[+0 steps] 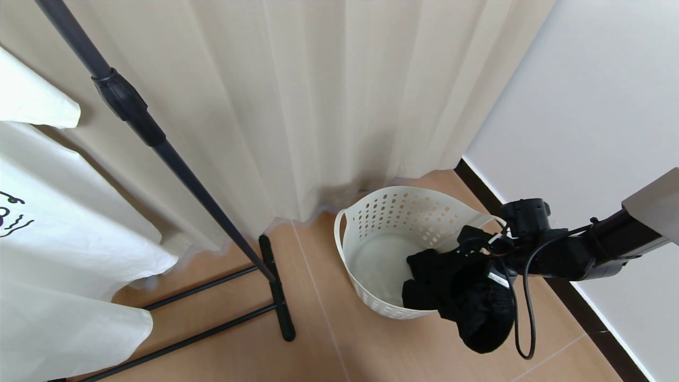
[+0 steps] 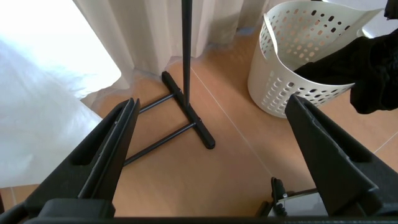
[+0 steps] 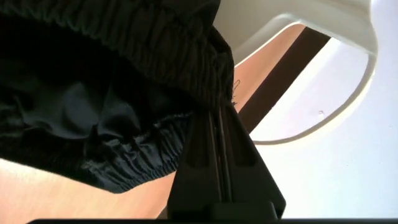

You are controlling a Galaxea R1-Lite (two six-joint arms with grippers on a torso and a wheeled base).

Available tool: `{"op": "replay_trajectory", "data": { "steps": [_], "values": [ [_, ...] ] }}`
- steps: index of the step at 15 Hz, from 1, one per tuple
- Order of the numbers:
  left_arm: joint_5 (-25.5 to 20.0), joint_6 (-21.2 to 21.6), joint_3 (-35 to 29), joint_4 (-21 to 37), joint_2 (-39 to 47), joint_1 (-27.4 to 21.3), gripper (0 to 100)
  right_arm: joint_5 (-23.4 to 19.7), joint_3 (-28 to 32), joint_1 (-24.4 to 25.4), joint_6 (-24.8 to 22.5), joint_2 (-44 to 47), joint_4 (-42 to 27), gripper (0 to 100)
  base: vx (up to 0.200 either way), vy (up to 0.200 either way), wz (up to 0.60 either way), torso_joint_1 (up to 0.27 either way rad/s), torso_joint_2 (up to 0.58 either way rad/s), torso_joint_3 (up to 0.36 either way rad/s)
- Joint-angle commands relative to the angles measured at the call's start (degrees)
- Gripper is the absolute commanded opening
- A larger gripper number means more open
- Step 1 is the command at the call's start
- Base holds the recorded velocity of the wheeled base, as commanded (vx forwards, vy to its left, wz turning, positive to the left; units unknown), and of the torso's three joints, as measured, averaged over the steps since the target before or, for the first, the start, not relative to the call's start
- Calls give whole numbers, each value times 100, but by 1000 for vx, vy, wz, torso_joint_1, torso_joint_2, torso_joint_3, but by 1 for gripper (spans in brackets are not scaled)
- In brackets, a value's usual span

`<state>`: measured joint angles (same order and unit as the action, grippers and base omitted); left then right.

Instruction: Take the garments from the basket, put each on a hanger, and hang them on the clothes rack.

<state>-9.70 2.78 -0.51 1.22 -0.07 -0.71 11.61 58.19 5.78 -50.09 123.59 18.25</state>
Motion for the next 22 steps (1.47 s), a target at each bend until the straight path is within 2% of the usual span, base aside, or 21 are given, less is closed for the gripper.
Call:
{"op": "replay_trajectory", "data": {
  "steps": [1,3,5,6,8,11,15,18,22],
  "values": [
    [12,3,7,1,7,0,100,8,-422,266,377,-828,21,0,0,0,0,0,0,0],
    [12,12,7,1,7,0,100,8,-1081,582,834,-1733,21,0,0,0,0,0,0,0],
    [12,21,7,1,7,0,100,8,-1468,767,1001,-2216,21,0,0,0,0,0,0,0],
    [12,21,7,1,7,0,100,8,-1934,1022,1239,-2928,21,0,0,0,0,0,0,0],
    [12,12,7,1,7,0,100,8,-2435,1444,1467,-3930,3,0,0,0,0,0,0,0],
    [-5,12,7,1,7,0,100,52,-2628,2059,1546,-5125,-67,0,0,0,0,0,0,0],
    [-5,12,7,1,7,0,100,44,-2628,2938,1573,-6075,21,0,0,0,0,0,0,0],
    [-14,21,7,1,7,0,100,8,-2830,3175,2003,-6268,38,0,0,0,0,0,0,0],
    [-14,30,7,1,7,0,100,8,-2813,3175,2056,-6259,30,0,0,0,0,0,0,0]
  ]
}}
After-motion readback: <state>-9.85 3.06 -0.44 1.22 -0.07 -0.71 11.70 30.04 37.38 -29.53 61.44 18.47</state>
